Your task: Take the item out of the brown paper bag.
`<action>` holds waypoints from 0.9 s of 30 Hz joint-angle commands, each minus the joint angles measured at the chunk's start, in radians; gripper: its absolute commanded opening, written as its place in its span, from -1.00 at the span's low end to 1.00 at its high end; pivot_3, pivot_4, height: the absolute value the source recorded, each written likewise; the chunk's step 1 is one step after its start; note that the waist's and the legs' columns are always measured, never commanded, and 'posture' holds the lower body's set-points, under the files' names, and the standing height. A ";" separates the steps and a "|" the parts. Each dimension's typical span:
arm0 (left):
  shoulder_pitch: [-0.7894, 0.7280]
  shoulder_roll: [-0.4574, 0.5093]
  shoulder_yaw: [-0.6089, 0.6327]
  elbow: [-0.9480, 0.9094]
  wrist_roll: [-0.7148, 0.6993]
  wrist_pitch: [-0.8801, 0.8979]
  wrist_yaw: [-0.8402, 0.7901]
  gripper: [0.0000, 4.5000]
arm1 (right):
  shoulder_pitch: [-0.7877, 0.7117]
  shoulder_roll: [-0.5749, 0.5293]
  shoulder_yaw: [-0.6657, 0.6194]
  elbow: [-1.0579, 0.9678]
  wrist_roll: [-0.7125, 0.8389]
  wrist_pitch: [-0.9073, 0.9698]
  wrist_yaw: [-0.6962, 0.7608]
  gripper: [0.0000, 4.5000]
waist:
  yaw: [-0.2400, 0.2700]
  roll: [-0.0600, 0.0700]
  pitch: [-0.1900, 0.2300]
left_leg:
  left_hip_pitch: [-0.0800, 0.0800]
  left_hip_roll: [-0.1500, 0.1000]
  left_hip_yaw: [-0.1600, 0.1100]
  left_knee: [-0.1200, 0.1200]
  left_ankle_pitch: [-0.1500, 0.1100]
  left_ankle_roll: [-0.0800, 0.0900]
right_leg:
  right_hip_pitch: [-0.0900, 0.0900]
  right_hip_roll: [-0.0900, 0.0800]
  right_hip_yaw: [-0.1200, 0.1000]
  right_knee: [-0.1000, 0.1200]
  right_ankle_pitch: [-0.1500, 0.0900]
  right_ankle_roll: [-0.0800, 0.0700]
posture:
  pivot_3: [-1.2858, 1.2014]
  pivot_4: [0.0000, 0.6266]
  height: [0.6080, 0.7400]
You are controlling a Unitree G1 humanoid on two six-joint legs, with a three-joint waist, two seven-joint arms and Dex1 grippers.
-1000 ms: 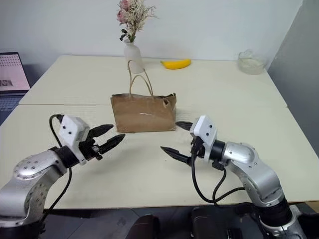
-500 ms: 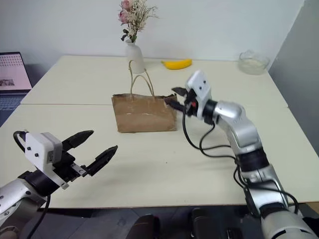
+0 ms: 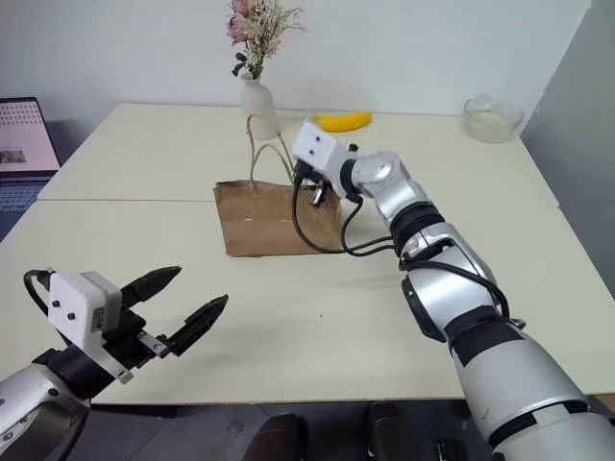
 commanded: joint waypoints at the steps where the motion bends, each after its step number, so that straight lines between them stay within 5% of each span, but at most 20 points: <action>1: 0.042 0.019 -0.012 -0.050 0.007 -0.031 -0.024 1.00 | -0.046 -0.016 -0.007 -0.017 -0.029 -0.070 0.101 -0.99 | -0.001 0.000 0.000 | 0.000 0.000 0.000 0.000 0.000 0.000 | 0.000 0.000 0.000 0.000 0.000 0.000 | 0.03 -0.52 1.00; 8: 0.162 0.047 0.002 -0.072 -0.007 -0.056 -0.090 1.00 | 0.046 -0.081 -0.013 -0.131 0.009 -0.173 0.478 -0.99 | -0.001 0.000 0.000 | 0.003 0.001 0.000 -0.002 0.000 0.000 | 0.001 0.000 -0.001 0.001 -0.003 0.002 | 0.03 -0.52 1.00; 13: 0.302 0.115 0.028 -0.072 -0.015 -0.131 -0.175 1.00 | 0.205 -0.131 -0.001 -0.350 0.048 -0.168 0.615 -0.99 | -0.001 0.001 0.001 | 0.005 0.001 0.000 -0.002 0.000 0.000 | 0.003 0.000 -0.001 0.001 -0.003 0.001 | 0.03 -0.52 1.00; 22: 0.456 0.150 0.118 -0.072 -0.029 -0.195 -0.254 1.00 | 0.423 -0.183 0.005 -0.771 0.120 -0.004 0.693 -0.99 | -0.002 0.003 0.002 | 0.008 0.001 0.001 -0.003 0.000 0.000 | 0.002 0.001 0.000 0.003 -0.007 -0.004 | 0.03 -0.52 1.00; 27: 0.338 0.208 0.199 -0.004 0.007 -0.194 -0.280 1.00 | 0.449 -0.233 -0.066 -0.937 0.227 0.138 0.688 -0.99 | 0.001 0.004 0.002 | 0.009 0.001 0.000 -0.003 0.000 0.000 | 0.003 0.001 -0.001 0.004 -0.009 -0.008 | 0.03 -0.52 1.00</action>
